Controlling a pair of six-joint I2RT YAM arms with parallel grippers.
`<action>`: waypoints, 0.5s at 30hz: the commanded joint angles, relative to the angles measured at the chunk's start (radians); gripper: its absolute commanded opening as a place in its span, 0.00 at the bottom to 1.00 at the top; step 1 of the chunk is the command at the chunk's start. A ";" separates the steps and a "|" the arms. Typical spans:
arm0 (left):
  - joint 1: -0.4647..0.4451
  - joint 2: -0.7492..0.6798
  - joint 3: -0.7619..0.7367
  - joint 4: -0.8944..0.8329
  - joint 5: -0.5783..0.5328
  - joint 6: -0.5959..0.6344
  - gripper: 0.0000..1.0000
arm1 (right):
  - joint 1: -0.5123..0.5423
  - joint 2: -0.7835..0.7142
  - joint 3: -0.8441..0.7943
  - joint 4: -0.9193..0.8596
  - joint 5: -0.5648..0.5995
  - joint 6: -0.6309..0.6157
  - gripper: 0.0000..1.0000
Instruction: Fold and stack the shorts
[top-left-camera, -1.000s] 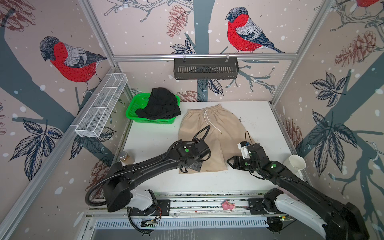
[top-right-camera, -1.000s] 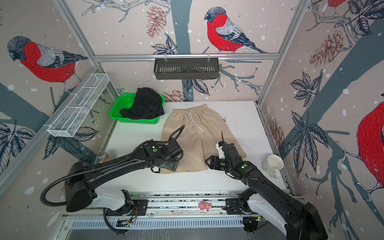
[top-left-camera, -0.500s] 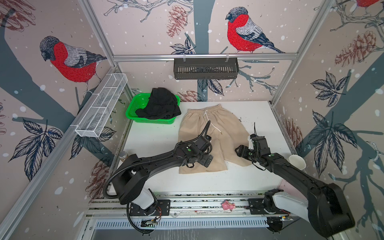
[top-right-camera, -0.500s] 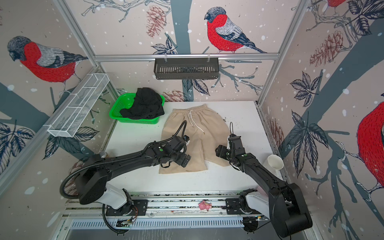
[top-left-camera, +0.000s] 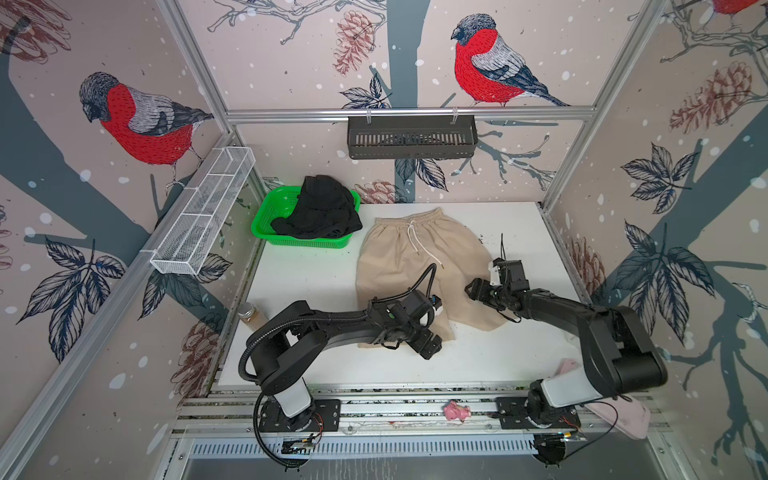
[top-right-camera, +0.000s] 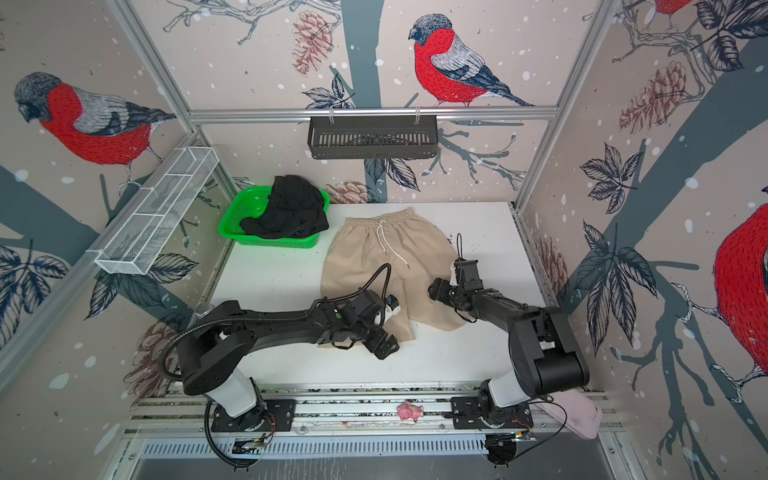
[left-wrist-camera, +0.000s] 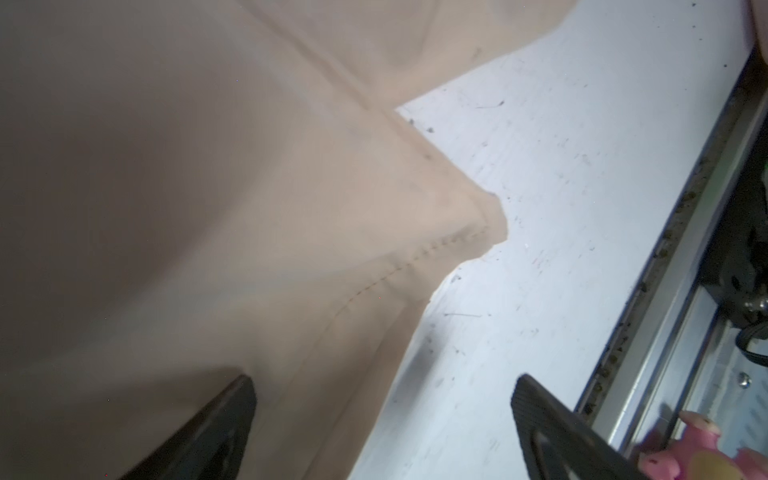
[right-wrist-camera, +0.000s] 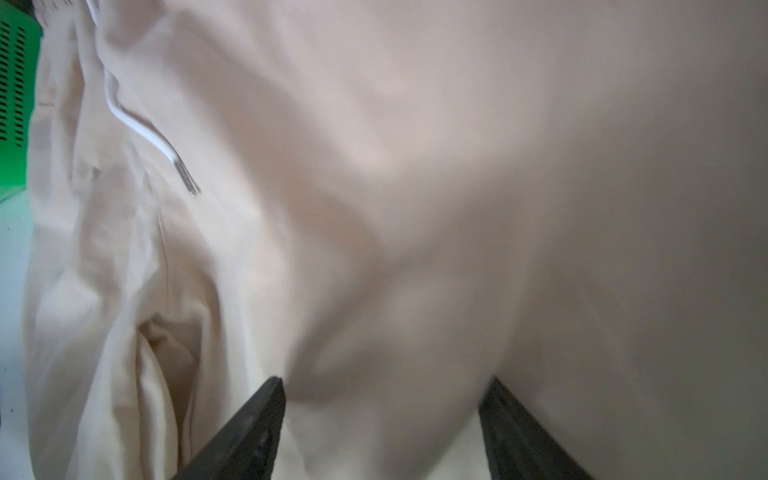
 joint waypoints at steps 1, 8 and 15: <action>-0.016 0.031 0.012 0.170 0.078 -0.049 0.97 | -0.009 0.110 0.075 0.037 -0.038 -0.033 0.75; -0.032 0.089 0.084 0.286 0.065 -0.077 0.97 | -0.014 0.339 0.415 -0.047 -0.072 -0.103 0.76; -0.009 0.073 0.216 0.101 -0.094 -0.050 0.97 | -0.060 0.098 0.316 -0.191 0.031 -0.129 0.79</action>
